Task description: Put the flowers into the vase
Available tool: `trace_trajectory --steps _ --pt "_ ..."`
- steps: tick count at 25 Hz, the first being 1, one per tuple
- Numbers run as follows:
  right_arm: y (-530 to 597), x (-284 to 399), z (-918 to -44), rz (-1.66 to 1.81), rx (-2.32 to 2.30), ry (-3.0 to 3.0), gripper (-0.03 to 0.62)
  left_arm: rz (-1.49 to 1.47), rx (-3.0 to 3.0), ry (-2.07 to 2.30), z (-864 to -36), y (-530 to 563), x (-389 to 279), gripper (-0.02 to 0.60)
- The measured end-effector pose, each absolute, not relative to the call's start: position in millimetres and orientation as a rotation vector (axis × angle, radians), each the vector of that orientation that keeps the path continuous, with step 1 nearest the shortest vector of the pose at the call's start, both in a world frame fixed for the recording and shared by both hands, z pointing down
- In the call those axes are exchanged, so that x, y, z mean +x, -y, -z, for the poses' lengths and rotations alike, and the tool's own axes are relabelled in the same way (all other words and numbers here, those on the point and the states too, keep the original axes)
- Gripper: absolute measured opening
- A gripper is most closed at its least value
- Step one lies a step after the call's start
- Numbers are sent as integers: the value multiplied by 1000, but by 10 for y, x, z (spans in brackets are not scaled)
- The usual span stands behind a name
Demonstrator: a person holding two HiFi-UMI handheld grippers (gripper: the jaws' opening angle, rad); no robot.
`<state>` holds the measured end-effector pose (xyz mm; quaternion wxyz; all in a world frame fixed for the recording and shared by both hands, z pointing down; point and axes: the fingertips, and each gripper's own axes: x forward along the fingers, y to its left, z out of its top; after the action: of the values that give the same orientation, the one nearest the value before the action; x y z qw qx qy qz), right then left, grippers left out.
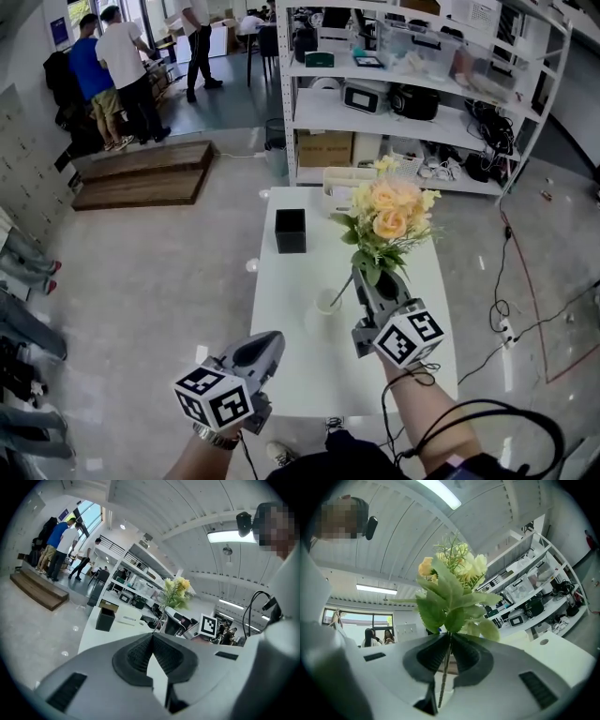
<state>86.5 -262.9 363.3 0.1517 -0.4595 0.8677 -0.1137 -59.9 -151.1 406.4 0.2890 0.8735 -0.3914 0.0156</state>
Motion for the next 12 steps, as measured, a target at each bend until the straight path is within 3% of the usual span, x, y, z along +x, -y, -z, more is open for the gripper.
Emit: trace_trajectory --steps 12 --pt "2597 671 -4160 387 -1316 -2558 41 -91 2295 1036 -4321 1695 -537 2"
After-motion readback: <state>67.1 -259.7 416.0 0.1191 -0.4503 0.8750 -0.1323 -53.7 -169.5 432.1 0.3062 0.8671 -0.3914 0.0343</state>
